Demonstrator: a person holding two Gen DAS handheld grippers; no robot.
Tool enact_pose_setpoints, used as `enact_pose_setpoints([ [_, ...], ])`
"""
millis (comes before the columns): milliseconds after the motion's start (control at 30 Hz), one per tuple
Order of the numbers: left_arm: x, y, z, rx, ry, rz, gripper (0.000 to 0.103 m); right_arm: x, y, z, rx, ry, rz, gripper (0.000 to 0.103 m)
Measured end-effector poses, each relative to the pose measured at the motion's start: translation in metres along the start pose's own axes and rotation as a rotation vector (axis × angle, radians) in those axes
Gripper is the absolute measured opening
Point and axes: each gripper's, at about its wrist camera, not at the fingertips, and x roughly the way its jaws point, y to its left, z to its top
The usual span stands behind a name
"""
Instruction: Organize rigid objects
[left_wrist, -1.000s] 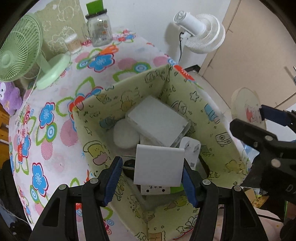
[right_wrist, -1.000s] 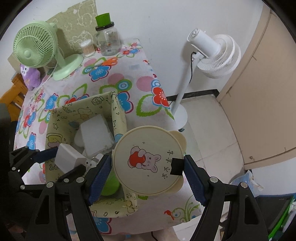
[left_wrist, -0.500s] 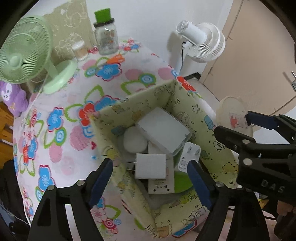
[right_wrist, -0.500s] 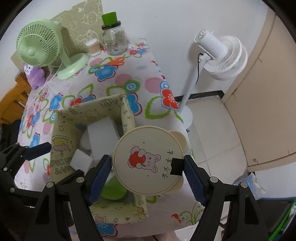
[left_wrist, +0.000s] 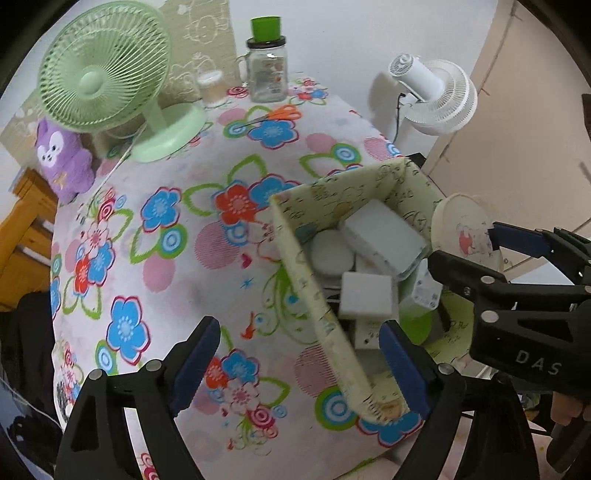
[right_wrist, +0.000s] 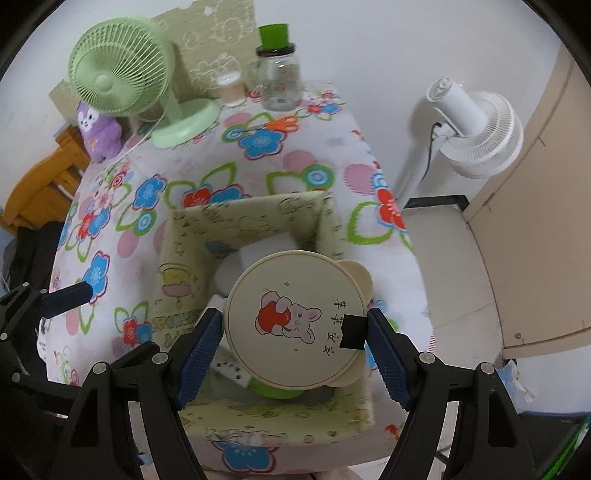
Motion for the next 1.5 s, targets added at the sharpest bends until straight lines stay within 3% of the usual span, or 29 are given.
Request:
enact_pose_setpoints([
  [667, 0.03, 0.043, -0.011, -0.146, 0.074, -0.002, 0.091, 0.058, 0.045, 0.019, -0.166, 0.13, -0.005, 0.08],
  [833, 0.035, 0.046, -0.009, -0.144, 0.09, -0.01, 0.091, 0.064, 0.047, 0.023, -0.15, 0.148, 0.062, 0.081],
  [1000, 0.032, 0.047, -0.004, -0.123, 0.085, -0.012, 0.091, 0.059, 0.047, 0.024, -0.129, 0.131, 0.06, 0.089],
  [1500, -0.01, 0.058, -0.003, -0.047, -0.012, -0.036, 0.091, 0.008, 0.038, 0.019, -0.058, 0.015, 0.005, 0.09],
])
